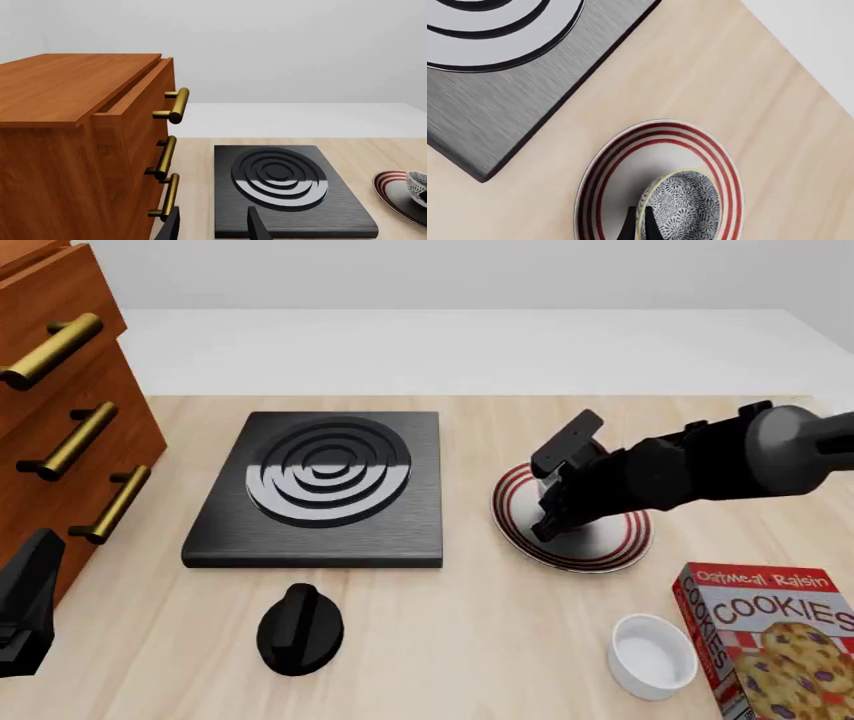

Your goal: Pick the akita bowl on the ramekin and place it on the plate.

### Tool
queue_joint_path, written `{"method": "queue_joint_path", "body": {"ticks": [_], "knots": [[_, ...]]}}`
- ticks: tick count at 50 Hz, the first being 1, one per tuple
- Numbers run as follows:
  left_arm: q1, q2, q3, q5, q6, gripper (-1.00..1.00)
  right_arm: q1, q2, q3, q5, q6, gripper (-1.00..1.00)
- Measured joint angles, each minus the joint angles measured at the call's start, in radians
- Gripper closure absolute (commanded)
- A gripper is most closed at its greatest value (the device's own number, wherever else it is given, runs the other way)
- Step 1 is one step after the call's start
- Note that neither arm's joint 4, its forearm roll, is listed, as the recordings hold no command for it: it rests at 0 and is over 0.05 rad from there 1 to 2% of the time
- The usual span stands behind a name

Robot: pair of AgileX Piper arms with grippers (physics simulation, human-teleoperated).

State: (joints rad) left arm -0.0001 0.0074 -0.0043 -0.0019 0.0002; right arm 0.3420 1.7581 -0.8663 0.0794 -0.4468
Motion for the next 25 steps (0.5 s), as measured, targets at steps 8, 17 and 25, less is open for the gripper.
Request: {"method": "queue_joint_path", "body": {"ticks": [8,17,25], "knots": [[0.0,0.0,0.0,0.0,0.0,-1.0,0.0,0.01,-0.003,-0.004,0.0,1.0],[0.0,0.0,0.0,0.0,0.0,-1.0,-0.001,0.022,-0.006,-0.007,0.005,1.0],[0.0,0.0,0.0,0.0,0.0,-1.0,0.001,0.026,-0.008,-0.007,0.01,1.0]]}}
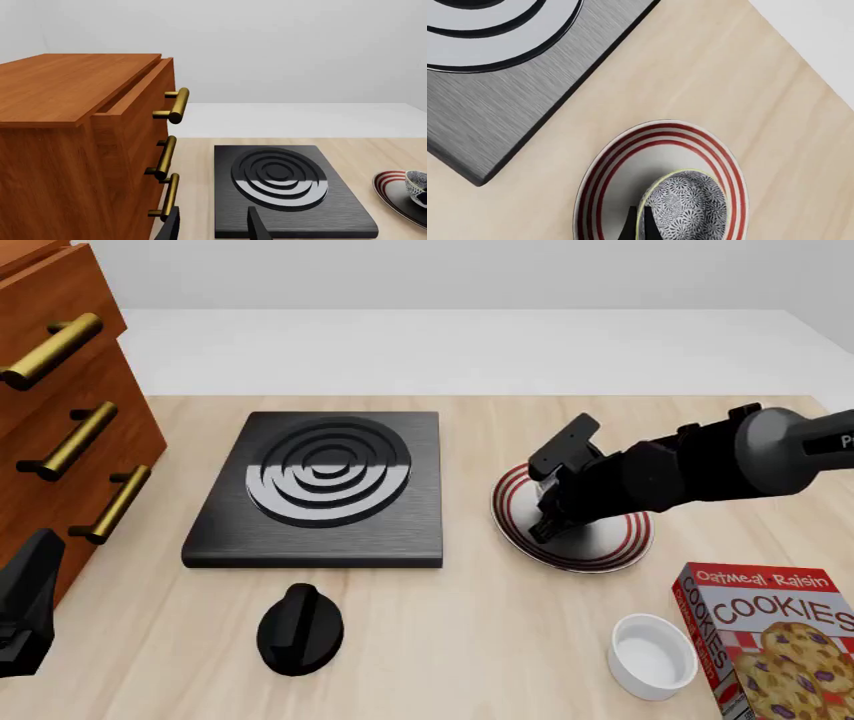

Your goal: Pick the akita bowl on the ramekin and place it on the plate.

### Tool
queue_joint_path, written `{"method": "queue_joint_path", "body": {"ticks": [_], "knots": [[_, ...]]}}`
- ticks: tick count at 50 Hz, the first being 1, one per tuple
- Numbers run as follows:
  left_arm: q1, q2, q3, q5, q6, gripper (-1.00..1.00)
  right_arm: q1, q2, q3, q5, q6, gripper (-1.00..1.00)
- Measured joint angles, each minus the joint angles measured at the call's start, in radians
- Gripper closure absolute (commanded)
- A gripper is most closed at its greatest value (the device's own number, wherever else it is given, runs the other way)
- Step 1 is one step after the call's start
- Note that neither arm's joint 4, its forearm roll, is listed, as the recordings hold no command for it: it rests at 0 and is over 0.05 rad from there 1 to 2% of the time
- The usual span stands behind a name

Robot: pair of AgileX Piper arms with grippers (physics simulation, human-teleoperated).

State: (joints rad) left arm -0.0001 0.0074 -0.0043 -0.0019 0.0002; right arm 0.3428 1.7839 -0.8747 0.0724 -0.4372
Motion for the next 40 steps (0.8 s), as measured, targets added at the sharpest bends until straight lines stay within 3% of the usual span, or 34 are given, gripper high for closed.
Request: {"method": "queue_joint_path", "body": {"ticks": [11,12,40], "knots": [[0.0,0.0,0.0,0.0,0.0,-1.0,0.005,0.006,0.0,-0.001,0.011,1.0],[0.0,0.0,0.0,0.0,0.0,-1.0,0.006,0.007,0.0,0.0,0.013,-1.0],[0.0,0.0,0.0,0.0,0.0,-1.0,0.016,-0.041,-0.007,0.049,0.044,-1.0]]}}
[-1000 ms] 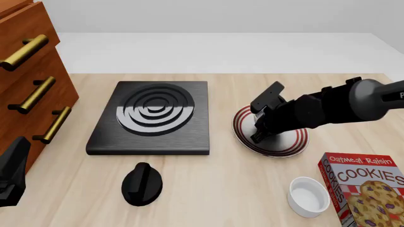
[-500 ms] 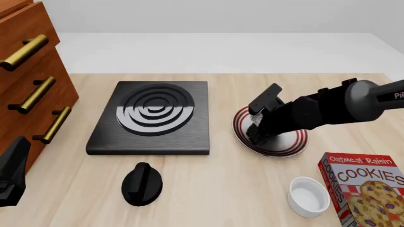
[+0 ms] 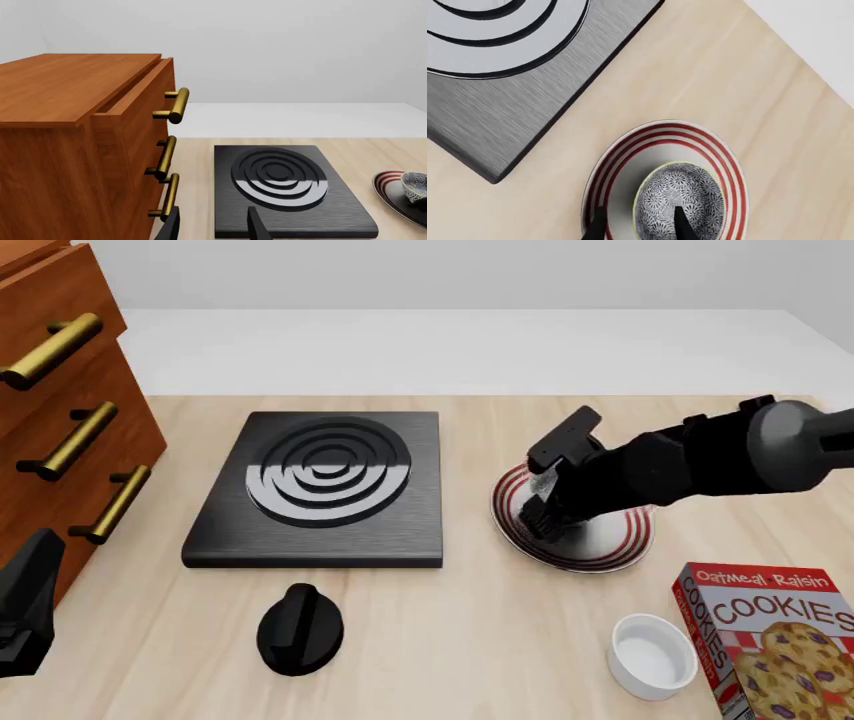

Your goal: Pick the akita bowl on the ramekin and place it on the plate.

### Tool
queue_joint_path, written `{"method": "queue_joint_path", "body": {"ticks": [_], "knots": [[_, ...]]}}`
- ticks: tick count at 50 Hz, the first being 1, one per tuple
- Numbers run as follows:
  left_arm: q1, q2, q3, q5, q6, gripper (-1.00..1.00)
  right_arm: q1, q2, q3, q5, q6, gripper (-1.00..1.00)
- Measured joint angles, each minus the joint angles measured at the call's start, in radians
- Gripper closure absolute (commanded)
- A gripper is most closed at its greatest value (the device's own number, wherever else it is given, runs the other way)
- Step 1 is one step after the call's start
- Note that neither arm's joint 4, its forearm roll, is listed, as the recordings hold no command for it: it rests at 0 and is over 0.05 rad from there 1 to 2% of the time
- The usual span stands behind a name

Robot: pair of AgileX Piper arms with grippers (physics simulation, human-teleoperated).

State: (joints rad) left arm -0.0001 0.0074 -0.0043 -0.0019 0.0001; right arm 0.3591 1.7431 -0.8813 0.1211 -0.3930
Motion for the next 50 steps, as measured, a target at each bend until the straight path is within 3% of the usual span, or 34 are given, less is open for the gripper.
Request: {"method": "queue_joint_path", "body": {"ticks": [16,30,41,50], "knots": [[0.0,0.0,0.0,0.0,0.0,-1.0,-0.034,-0.164,0.022,0.075,-0.039,-1.0],[0.0,0.0,0.0,0.0,0.0,-1.0,-0.037,-0.463,0.031,0.23,-0.062,-1.0],[0.0,0.0,0.0,0.0,0.0,-1.0,-0.025,-0.76,0.029,0.389,-0.044,-1.0],[0.0,0.0,0.0,0.0,0.0,-1.0,-0.024,-0.992,0.003,0.514,0.005,-1.0]]}}
